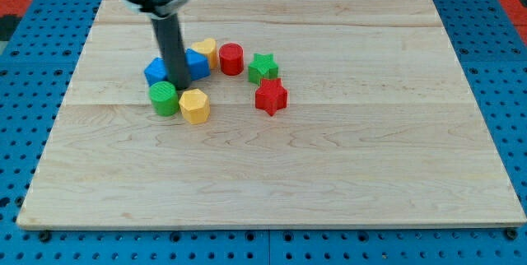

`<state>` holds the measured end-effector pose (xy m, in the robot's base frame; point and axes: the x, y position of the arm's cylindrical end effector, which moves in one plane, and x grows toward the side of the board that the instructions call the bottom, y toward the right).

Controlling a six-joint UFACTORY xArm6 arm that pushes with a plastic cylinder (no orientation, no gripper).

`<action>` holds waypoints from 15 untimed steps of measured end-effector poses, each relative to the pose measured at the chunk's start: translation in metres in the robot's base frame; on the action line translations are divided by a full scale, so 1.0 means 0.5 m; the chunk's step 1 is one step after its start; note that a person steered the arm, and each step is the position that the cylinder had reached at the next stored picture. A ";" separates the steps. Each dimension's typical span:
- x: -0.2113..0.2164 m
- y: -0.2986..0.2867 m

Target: Push the yellow heart closer to the green star

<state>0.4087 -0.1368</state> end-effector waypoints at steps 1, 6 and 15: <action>0.000 0.006; 0.001 0.059; -0.353 0.156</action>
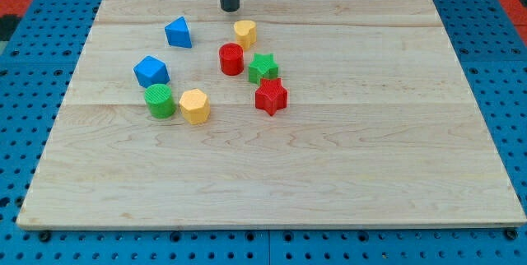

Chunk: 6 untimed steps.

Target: Push the yellow heart closer to the green star

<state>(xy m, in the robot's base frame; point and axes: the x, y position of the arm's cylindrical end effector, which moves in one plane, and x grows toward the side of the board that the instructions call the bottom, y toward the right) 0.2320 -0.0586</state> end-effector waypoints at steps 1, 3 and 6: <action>0.022 0.008; 0.114 0.050; 0.294 0.303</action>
